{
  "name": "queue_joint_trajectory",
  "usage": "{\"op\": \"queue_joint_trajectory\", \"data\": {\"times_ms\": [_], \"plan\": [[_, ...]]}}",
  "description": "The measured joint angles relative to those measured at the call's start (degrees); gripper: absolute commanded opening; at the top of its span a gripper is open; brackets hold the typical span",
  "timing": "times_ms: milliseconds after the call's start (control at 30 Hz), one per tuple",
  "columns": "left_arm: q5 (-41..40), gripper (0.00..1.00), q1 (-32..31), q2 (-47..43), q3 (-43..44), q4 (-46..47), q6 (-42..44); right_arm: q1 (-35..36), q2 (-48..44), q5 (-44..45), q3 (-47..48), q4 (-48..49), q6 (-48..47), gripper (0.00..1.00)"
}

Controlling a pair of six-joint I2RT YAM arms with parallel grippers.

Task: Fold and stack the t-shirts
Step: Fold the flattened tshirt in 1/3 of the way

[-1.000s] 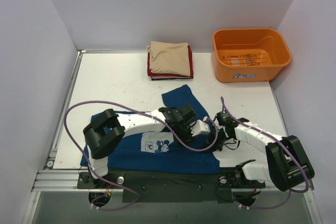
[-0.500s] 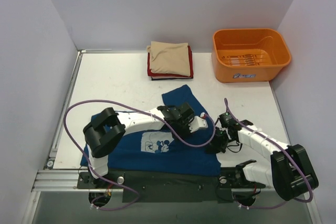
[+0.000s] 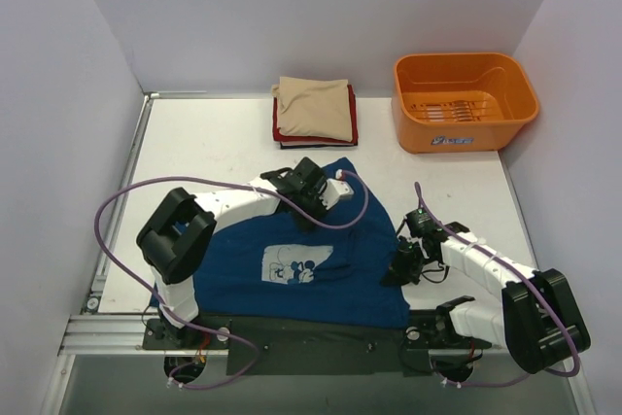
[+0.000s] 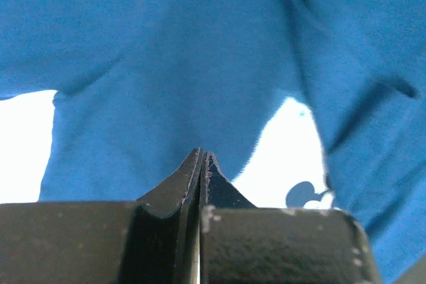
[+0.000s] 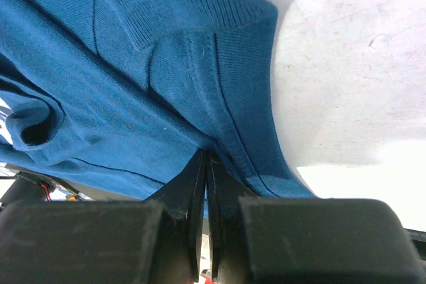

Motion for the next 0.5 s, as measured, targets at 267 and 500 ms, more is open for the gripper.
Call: {"op": "queue_joint_trajectory", "data": {"times_ms": [267,500], "plan": [[9.6,0.59,-13.4,-1.3,1.6,-1.6,4.5,0.0,0.3,0.5,0.5,-1.1,-0.9,0.00],[8.7,0.59,-13.0,3.5,4.2,-2.0,5.9,0.0,0.3,0.9,0.7,-1.7,-1.2,0.00]]}}
